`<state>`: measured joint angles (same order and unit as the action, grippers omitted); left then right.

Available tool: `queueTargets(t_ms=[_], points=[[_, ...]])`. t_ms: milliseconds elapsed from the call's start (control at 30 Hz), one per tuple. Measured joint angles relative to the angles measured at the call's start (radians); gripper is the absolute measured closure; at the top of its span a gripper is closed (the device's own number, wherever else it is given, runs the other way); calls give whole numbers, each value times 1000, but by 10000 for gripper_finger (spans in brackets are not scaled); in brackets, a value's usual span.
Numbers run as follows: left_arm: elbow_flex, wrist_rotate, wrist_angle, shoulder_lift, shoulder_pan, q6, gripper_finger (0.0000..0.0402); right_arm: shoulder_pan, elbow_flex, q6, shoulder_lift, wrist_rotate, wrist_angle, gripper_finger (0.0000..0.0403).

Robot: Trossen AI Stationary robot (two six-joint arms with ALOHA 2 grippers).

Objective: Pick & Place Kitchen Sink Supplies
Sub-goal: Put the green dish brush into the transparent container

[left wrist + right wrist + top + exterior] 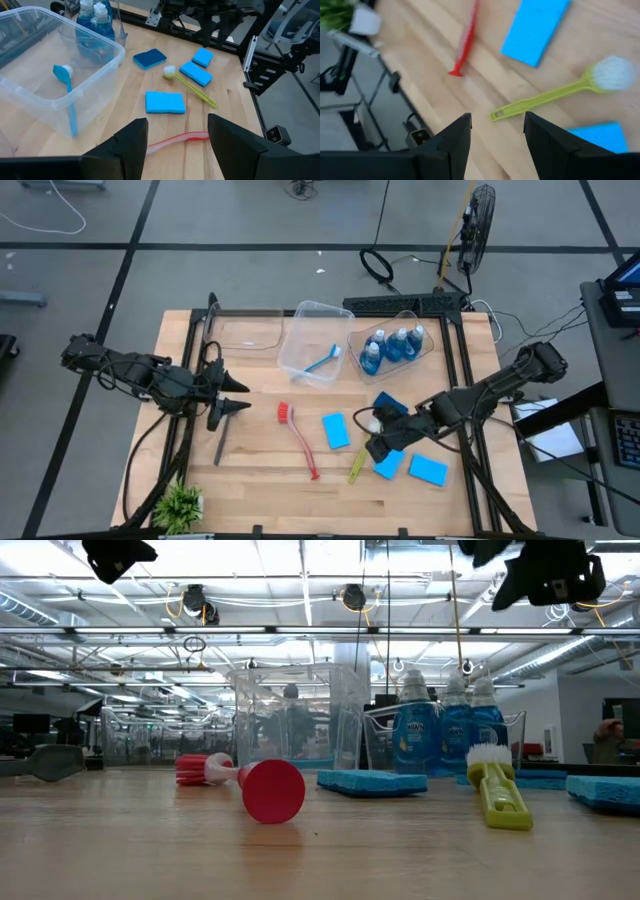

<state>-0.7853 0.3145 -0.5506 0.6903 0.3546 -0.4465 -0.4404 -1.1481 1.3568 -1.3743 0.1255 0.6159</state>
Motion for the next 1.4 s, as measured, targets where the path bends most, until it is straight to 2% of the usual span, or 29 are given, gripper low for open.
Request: queueTargets(t_ms=[300, 500, 900, 1400], points=[[0, 0, 0, 2, 0, 12, 192, 47, 3, 56, -16, 4, -3, 232], [0, -1, 1, 2, 0, 27, 192, 44, 74, 164, -16, 5, -25, 232], [0, 0, 1, 2, 0, 50, 192, 32, 286, 420, -15, 2, -287, 232], [0, 0, 1, 2, 0, 43, 192, 33, 294, 435, -15, -26, -306, 232]])
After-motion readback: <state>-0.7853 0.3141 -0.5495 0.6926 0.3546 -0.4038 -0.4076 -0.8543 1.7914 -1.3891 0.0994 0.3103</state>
